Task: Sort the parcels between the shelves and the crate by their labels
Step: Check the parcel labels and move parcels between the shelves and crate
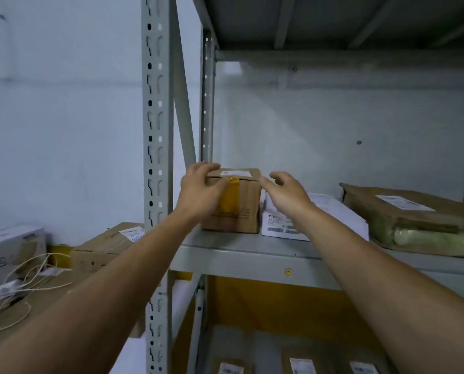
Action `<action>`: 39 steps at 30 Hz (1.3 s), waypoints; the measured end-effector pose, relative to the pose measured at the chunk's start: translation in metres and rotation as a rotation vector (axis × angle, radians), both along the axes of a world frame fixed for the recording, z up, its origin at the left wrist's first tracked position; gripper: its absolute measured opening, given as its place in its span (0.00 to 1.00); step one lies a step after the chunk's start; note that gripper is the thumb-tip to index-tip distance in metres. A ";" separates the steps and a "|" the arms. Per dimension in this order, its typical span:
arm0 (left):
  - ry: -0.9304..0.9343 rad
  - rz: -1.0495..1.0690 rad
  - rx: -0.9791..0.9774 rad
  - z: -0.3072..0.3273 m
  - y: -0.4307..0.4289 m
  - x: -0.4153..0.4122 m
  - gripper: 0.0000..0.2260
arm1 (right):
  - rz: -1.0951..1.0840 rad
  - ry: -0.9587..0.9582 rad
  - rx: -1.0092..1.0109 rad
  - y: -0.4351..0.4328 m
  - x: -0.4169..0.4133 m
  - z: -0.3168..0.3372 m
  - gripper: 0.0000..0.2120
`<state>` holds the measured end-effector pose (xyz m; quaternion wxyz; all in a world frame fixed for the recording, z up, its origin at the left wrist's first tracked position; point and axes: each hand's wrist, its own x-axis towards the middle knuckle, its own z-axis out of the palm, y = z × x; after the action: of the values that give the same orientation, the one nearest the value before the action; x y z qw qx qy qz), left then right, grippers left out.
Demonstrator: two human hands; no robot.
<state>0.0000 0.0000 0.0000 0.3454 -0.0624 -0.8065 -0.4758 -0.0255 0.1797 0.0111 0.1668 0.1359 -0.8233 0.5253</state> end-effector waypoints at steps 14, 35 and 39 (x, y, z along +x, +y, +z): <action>-0.274 -0.025 0.479 0.011 0.000 -0.039 0.29 | 0.046 -0.137 -0.091 -0.013 -0.049 0.009 0.32; -0.317 -0.159 0.588 0.002 -0.017 -0.037 0.24 | 0.022 -0.161 -0.282 -0.053 -0.027 -0.008 0.19; -0.250 -0.242 0.584 -0.002 -0.017 -0.022 0.22 | -0.019 -0.069 -0.322 -0.055 -0.010 -0.015 0.18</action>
<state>-0.0219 -0.0175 -0.0021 0.1879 0.0026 -0.6592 -0.7281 -0.0352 0.1247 -0.0037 0.1632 0.0816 -0.7350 0.6531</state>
